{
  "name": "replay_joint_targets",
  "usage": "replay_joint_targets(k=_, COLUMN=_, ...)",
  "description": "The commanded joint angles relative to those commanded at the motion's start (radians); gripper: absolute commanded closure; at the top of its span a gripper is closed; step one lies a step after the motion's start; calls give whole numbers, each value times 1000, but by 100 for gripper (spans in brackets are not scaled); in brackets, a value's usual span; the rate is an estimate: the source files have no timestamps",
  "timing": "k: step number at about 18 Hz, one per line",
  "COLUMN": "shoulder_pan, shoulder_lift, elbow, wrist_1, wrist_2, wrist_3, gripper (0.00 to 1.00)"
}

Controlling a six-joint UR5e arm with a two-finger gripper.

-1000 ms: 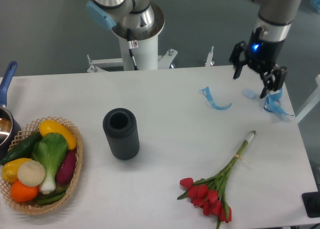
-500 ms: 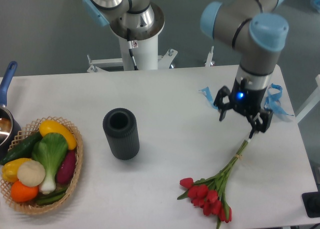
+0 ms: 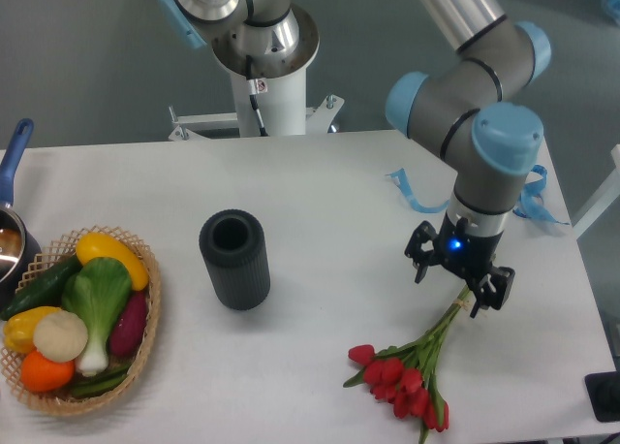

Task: Pick up the flowers from the table
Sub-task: 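Lower the gripper over the tulip stems near the flower heads, then close the gripper around the tulip stems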

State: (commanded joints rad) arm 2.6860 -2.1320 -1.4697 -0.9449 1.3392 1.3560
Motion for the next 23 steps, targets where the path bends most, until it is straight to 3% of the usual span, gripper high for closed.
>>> replay_joint_targets(k=5, shoulder_pan=3, shoulder_lift=-80, elbow=69, wrist_1=-2, wrist_2=-2, wrist_3=0, gripper=0)
replay_joint_targets(k=8, shoulder_pan=2, shoulder_lift=-101, elbow=71, wrist_1=-2, wrist_2=2, wrist_3=2, gripper=0)
replay_joint_targets(k=23, shoulder_pan=-35, shoulder_lift=-137, elbow=48, wrist_1=8, wrist_2=3, wrist_3=0, gripper=1)
